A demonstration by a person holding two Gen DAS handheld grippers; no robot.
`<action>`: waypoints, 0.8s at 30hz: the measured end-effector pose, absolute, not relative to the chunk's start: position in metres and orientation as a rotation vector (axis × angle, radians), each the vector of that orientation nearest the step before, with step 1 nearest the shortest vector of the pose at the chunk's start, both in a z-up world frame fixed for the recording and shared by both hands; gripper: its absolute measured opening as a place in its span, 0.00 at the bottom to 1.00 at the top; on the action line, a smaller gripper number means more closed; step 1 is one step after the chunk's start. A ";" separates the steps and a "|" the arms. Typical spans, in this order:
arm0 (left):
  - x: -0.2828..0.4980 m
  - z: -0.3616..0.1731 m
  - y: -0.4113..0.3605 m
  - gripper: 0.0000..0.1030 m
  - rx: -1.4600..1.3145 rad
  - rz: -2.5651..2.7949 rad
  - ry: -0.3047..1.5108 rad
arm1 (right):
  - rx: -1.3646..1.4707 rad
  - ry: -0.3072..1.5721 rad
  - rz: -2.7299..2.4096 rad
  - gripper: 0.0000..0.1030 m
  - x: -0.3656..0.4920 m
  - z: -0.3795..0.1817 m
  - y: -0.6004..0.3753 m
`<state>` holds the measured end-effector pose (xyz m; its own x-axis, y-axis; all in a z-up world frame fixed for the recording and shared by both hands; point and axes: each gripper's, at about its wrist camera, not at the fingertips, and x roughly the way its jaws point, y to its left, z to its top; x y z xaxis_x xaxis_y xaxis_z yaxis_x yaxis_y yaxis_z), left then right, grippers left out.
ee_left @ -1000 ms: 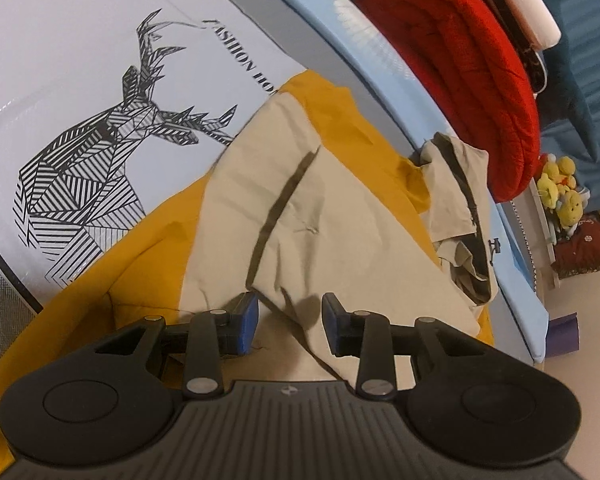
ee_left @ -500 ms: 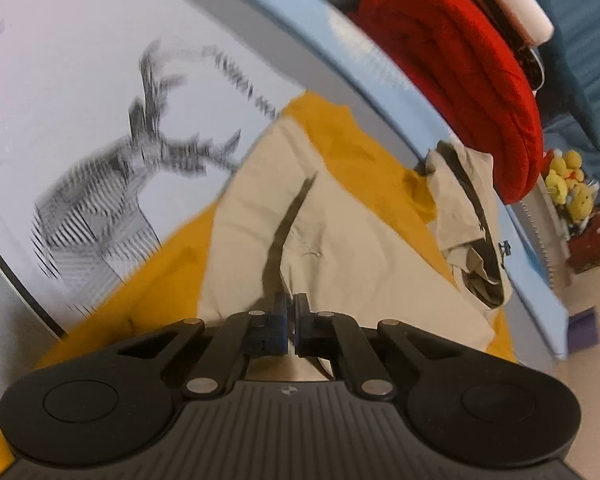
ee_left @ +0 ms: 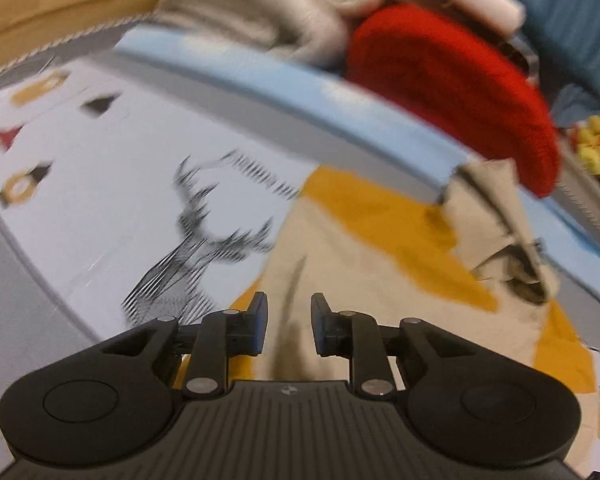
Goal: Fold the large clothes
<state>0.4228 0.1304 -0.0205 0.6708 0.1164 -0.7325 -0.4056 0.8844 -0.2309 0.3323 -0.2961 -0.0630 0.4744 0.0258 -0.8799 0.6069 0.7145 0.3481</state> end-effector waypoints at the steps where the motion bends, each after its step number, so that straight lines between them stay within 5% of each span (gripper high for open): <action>1: 0.425 -0.022 0.128 0.23 -0.401 0.268 0.790 | 0.694 1.020 -0.410 0.39 0.328 -0.061 -0.293; 9: 0.440 -0.071 0.129 0.26 -0.467 0.229 1.033 | 0.441 0.765 -0.285 0.40 0.324 -0.021 -0.257; 16: 0.441 -0.068 0.123 0.32 -0.419 0.205 1.032 | 0.495 1.053 -0.213 0.43 0.350 -0.073 -0.280; 24: 0.424 -0.031 0.097 0.46 -0.293 0.126 0.927 | 0.442 0.968 -0.177 0.43 0.340 -0.038 -0.269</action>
<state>0.4240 0.0974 -0.0307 0.5961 -0.0191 -0.8027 -0.2319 0.9530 -0.1949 0.3402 -0.2694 -0.0379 0.5607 0.0495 -0.8265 0.3387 0.8972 0.2835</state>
